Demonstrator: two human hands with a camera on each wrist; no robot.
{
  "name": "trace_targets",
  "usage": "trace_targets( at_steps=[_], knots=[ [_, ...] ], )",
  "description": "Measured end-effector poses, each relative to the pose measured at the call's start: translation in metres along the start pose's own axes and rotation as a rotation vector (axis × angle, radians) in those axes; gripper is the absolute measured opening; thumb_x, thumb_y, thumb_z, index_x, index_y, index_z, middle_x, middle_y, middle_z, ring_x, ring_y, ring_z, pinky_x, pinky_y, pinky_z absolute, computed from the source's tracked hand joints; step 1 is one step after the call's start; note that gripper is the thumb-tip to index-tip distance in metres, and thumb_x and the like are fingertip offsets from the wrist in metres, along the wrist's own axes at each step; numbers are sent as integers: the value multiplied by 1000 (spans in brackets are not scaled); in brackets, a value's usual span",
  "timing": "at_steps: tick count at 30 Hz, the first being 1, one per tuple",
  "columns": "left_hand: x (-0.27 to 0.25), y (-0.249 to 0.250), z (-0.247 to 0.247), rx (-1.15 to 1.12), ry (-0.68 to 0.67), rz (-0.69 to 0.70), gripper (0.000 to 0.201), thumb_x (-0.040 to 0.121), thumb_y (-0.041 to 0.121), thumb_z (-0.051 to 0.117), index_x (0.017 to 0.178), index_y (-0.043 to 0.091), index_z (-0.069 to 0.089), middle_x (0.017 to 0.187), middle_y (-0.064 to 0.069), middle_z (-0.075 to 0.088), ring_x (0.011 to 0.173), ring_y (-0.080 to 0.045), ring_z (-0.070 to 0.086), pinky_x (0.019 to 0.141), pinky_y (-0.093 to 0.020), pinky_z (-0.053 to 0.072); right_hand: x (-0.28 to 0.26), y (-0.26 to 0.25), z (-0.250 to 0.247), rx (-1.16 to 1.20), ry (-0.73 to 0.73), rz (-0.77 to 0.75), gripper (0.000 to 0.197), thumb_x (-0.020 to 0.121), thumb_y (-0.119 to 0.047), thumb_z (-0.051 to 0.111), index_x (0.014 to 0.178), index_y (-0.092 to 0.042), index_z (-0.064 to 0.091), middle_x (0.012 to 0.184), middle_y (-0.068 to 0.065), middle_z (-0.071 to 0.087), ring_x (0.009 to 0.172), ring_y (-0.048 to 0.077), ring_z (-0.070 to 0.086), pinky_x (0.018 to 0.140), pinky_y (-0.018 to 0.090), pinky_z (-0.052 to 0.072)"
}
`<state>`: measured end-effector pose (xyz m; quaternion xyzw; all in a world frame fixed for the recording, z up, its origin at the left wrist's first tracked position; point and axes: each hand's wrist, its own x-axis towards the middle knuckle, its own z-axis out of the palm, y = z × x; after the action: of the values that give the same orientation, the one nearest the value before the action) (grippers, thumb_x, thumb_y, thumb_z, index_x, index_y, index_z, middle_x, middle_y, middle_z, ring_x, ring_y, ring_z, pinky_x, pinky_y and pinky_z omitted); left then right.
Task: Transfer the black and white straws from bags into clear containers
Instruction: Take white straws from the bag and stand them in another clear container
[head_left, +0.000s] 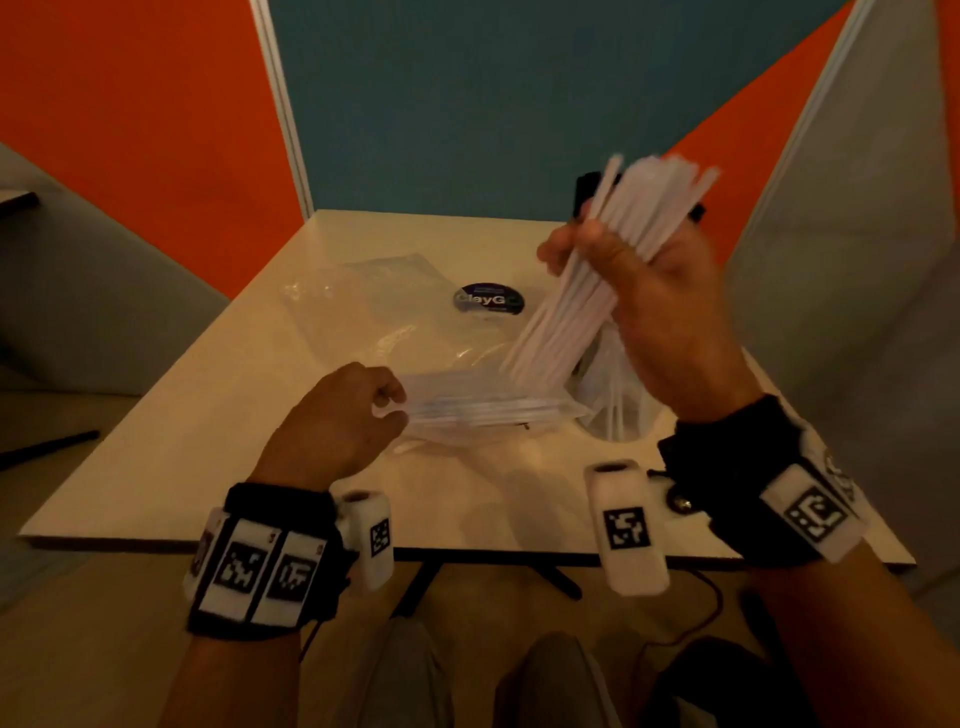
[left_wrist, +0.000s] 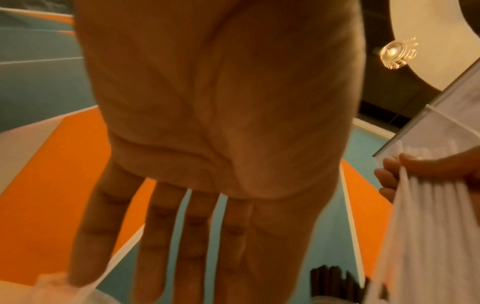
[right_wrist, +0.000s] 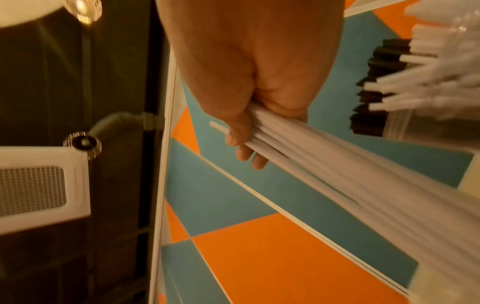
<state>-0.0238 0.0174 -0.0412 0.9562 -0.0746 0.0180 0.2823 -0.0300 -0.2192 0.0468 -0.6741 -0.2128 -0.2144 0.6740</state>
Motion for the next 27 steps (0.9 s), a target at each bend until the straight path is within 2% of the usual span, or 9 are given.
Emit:
trace_targets(
  at_steps=[1, 3, 5, 7, 12, 15, 18, 22, 27],
  knots=[
    [-1, 9, 0, 0, 30, 30, 16, 87, 22, 64, 102, 19, 64, 104, -3, 53, 101, -18, 52, 78, -22, 34, 5, -5, -11, 54, 31, -38, 25, 94, -8, 51, 81, -20, 70, 80, 3, 68, 83, 23, 64, 84, 39, 55],
    [2, 35, -2, -45, 114, 173, 17, 87, 23, 64, 104, 21, 64, 105, 0, 51, 100, -10, 49, 79, -18, 31, 15, -16, -35, 154, 99, -101, 26, 94, -7, 51, 81, -19, 70, 79, 4, 68, 85, 29, 62, 87, 47, 51],
    [12, 72, -7, -180, 176, 356, 23, 86, 25, 66, 109, 22, 64, 110, 3, 52, 96, 4, 47, 84, -12, 35, 26, -25, -58, 216, 156, -161, 11, 95, -5, 51, 92, -6, 62, 80, 9, 65, 85, 29, 60, 85, 46, 50],
    [29, 111, -9, -334, 159, 489, 38, 83, 31, 69, 119, 26, 58, 120, 6, 49, 104, 13, 45, 91, -6, 37, 37, -29, -76, 221, 226, -214, 5, 94, -4, 50, 93, -3, 55, 78, 9, 63, 81, 27, 60, 82, 43, 48],
    [88, 178, 16, -490, -67, 504, 108, 60, 41, 85, 145, 30, 19, 149, 2, 23, 136, -9, 26, 110, -33, 32, 47, -22, -98, 177, 432, -218, 5, 92, -5, 51, 88, -6, 54, 73, 7, 62, 74, 25, 60, 80, 40, 50],
    [112, 184, 38, -447, -159, 423, 128, 53, 42, 89, 148, 33, 3, 155, -3, 12, 141, -18, 18, 115, -44, 26, 45, -10, -99, 62, 479, -195, 13, 93, -7, 51, 82, -13, 56, 73, 7, 63, 74, 25, 60, 75, 41, 49],
    [120, 182, 58, -440, -202, 374, 126, 54, 45, 87, 147, 35, 3, 156, -2, 16, 141, -21, 23, 114, -48, 28, 44, -6, -108, 62, 537, -230, 10, 94, -8, 50, 85, -7, 53, 75, 8, 62, 76, 26, 59, 76, 42, 49],
    [120, 179, 68, -492, -170, 374, 118, 56, 50, 84, 147, 30, 13, 152, 0, 25, 137, -20, 32, 111, -47, 33, 51, -20, -123, 211, 605, -375, 3, 95, -2, 47, 97, -1, 45, 71, 10, 56, 66, 24, 58, 68, 38, 49],
    [120, 179, 70, -473, -151, 384, 102, 67, 45, 80, 146, 24, 21, 151, 0, 25, 135, -19, 33, 109, -36, 33, 56, -21, -126, 134, 539, -317, 6, 97, -3, 43, 102, -3, 39, 73, 6, 53, 61, 16, 55, 61, 32, 48]
  ],
)
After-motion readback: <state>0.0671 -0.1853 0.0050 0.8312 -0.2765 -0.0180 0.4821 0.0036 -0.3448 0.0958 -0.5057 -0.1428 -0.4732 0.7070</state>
